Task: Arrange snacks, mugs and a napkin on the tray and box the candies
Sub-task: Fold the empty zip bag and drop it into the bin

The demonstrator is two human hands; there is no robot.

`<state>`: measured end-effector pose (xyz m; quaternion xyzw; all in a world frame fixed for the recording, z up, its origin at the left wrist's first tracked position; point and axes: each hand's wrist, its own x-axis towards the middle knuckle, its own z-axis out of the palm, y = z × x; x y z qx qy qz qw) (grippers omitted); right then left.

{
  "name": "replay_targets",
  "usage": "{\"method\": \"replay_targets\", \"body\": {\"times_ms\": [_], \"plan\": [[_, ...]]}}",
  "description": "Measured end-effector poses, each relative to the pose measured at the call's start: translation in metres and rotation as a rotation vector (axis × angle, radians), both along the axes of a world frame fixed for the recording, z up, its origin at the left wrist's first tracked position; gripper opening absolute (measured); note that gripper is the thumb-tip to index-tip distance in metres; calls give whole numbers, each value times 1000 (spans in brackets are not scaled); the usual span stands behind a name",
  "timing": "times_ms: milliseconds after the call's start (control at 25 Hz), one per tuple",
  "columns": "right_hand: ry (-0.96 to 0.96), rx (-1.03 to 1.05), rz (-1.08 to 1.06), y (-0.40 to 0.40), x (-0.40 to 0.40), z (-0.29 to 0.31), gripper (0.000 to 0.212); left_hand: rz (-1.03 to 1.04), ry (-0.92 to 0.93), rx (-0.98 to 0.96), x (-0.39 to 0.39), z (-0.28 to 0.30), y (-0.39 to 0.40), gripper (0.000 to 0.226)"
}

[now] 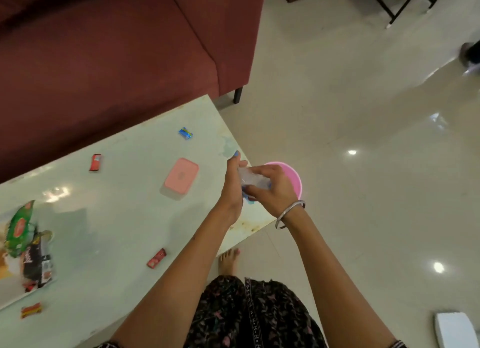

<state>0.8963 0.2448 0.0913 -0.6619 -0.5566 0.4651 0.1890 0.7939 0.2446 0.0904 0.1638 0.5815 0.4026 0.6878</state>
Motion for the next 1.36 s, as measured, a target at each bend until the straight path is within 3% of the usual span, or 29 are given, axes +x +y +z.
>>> {"method": "replay_targets", "body": {"times_ms": [120, 200, 320, 560, 680, 760, 960, 1160, 1360], "plan": [[-181, 79, -135, 22, 27, -55, 35, -128, -80, -35, 24, -37, 23, 31], [-243, 77, -233, 34, 50, -97, 35, -244, 17, -57, 38, -64, 33, 29], [-378, 32, -258, 47, 82, -167, 37, -245, 209, -48, 53, -109, 49, 22], [-568, -66, -73, 77, 109, -298, 54, -235, 366, 52, 74, -187, 77, 15], [-533, -340, 132, 93, 115, -349, 86, -231, 384, 101, 77, -216, 82, 25], [-503, -449, 201, 100, 121, -365, 92, -230, 388, 123, 79, -230, 84, 26], [-396, -422, 108, 113, 134, -317, 69, -217, 424, 99, 78, -210, 79, 20], [-293, -432, -29, 119, 133, -206, 48, -129, 433, 18, 58, -138, 68, 21], [-173, -260, -105, 132, 100, -95, 35, 101, 450, -24, 22, -59, 54, 27]]}}
